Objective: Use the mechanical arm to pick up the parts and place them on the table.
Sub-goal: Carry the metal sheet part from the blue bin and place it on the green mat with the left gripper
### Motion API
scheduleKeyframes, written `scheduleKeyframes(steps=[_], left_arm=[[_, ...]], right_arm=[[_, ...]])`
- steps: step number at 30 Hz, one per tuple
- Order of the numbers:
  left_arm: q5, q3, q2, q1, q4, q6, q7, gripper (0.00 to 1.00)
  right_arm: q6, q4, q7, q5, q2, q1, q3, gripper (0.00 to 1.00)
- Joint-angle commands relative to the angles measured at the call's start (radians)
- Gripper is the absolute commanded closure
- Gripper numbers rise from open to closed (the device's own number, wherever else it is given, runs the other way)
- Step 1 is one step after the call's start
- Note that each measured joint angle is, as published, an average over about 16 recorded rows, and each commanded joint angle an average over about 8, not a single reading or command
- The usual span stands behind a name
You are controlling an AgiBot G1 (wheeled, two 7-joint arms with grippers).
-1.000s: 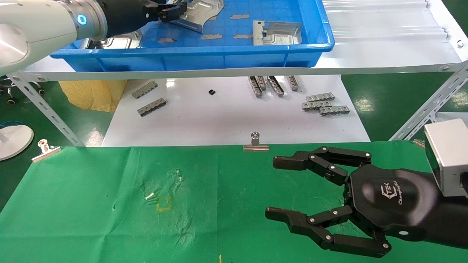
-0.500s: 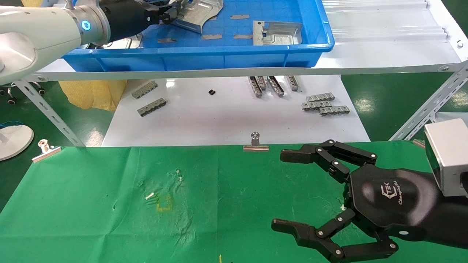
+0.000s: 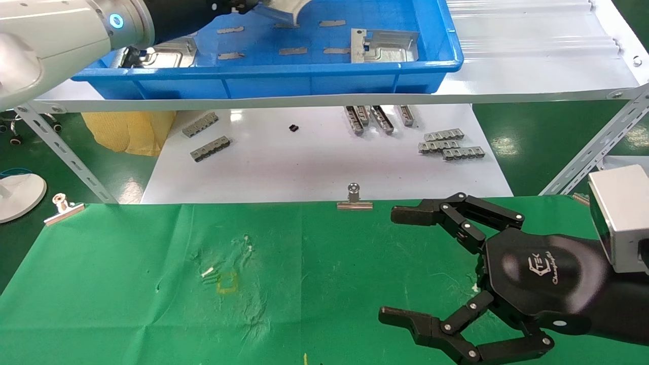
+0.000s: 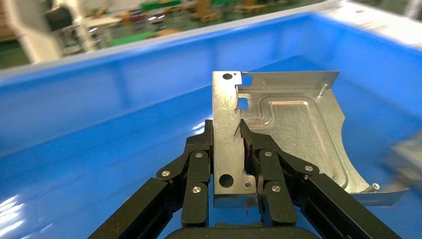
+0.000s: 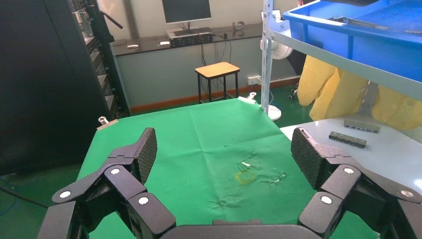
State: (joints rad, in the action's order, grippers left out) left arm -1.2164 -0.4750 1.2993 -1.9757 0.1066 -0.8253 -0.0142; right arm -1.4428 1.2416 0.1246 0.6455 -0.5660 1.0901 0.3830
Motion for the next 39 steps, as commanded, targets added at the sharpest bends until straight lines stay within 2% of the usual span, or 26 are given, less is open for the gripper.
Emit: scheduleKeyframes(steps=[1,9,15,22,27,33,39], left_arm=[[0.013,0.008,-0.005,0.000,0.010,-0.036,0.020,1.00],[0.067,0.036,-0.133,-0.015,0.056,-0.377,0.114,1.00],[0.073,0.035,-0.193,-0.034,0.058,-0.546,0.169,1.00],[0.030,-0.009,-0.263,-0.042,0.094,-0.736,0.251,1.00],[0.025,-0.074,-0.327,0.006,0.203,-0.780,0.284,1.00],[0.037,-0.201,-0.423,0.127,0.373,-0.775,0.309,1.00],[-0.009,-0.317,-0.443,0.223,0.386,-0.754,0.416,1.00]], right_arm=[[0.000,0.000,0.000,0.000,0.000,0.000,0.000,0.00],[0.000,0.000,0.000,0.000,0.000,0.000,0.000,0.00],[0.000,0.000,0.000,0.000,0.000,0.000,0.000,0.00],[0.000,0.000,0.000,0.000,0.000,0.000,0.000,0.00],[0.000,0.000,0.000,0.000,0.000,0.000,0.000,0.00],[0.000,0.000,0.000,0.000,0.000,0.000,0.000,0.00],[0.000,0.000,0.000,0.000,0.000,0.000,0.000,0.00]])
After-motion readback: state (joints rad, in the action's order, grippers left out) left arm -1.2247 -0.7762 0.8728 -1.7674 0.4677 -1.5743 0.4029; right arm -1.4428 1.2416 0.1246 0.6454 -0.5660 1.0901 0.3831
